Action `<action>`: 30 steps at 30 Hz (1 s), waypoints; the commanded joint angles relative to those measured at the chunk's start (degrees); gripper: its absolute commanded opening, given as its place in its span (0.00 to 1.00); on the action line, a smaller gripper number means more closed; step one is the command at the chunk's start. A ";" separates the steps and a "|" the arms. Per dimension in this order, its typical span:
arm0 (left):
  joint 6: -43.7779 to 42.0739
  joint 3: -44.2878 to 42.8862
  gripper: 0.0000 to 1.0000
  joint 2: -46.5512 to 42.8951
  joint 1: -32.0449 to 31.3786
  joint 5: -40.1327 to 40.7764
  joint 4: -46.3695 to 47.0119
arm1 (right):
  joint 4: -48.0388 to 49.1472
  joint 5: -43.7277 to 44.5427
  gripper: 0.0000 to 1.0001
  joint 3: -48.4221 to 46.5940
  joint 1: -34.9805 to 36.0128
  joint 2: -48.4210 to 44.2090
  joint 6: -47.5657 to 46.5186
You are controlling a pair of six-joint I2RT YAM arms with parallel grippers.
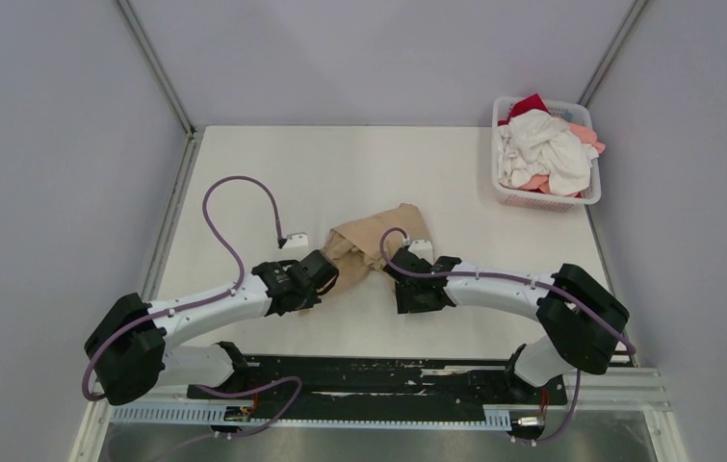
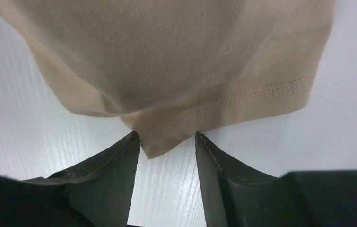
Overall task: Fold and stack the t-shirts
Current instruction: Flatten out the tshirt
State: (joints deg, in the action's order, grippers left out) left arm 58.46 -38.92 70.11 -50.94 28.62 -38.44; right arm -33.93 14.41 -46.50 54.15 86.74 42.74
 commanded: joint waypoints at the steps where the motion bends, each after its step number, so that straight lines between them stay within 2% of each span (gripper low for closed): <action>1: 1.91 0.71 0.00 -1.94 0.80 3.19 0.98 | -2.21 3.30 0.47 -0.53 0.00 2.56 5.60; 4: 1.64 1.06 0.00 -2.62 1.74 3.24 1.85 | -4.13 5.98 0.34 -0.96 -0.05 3.91 6.51; 6: 1.39 1.26 0.00 -2.99 2.24 3.53 1.95 | -4.13 6.94 0.22 -0.95 -0.08 4.38 6.73; 8: 1.26 1.47 0.00 -3.41 2.93 3.83 1.75 | -4.16 8.60 0.04 -1.13 -0.04 4.53 6.48; 9: 1.20 1.76 0.00 -3.58 3.47 3.86 1.77 | -4.13 9.60 0.01 -1.19 -0.11 4.51 6.37; 14: 0.48 2.66 0.00 -5.38 5.65 4.39 1.65 | -2.63 14.33 0.00 -1.70 -0.60 1.94 3.81; 20: -1.56 -2.71 0.00 -8.64 11.93 8.63 -1.11 | 0.44 27.03 0.00 -5.26 -4.53 -9.93 -2.14; 24: -6.42 -9.48 0.00 -10.50 18.38 11.31 1.79 | 9.84 36.38 0.00 -8.03 -10.54 -16.80 -10.59; 27: -11.22 -15.21 0.00 -9.73 23.08 12.90 4.08 | 20.46 34.47 0.00 -9.52 -16.20 -19.62 -18.66; 30: -15.28 -23.06 0.00 -8.78 25.16 15.77 4.30 | 28.55 32.94 0.00 -12.78 -19.04 -21.66 -26.49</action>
State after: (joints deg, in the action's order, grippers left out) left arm 50.06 -53.10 61.41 -28.49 37.12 -37.36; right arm -20.91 44.31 -54.70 38.39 67.72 29.71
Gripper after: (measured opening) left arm 0.010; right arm 0.010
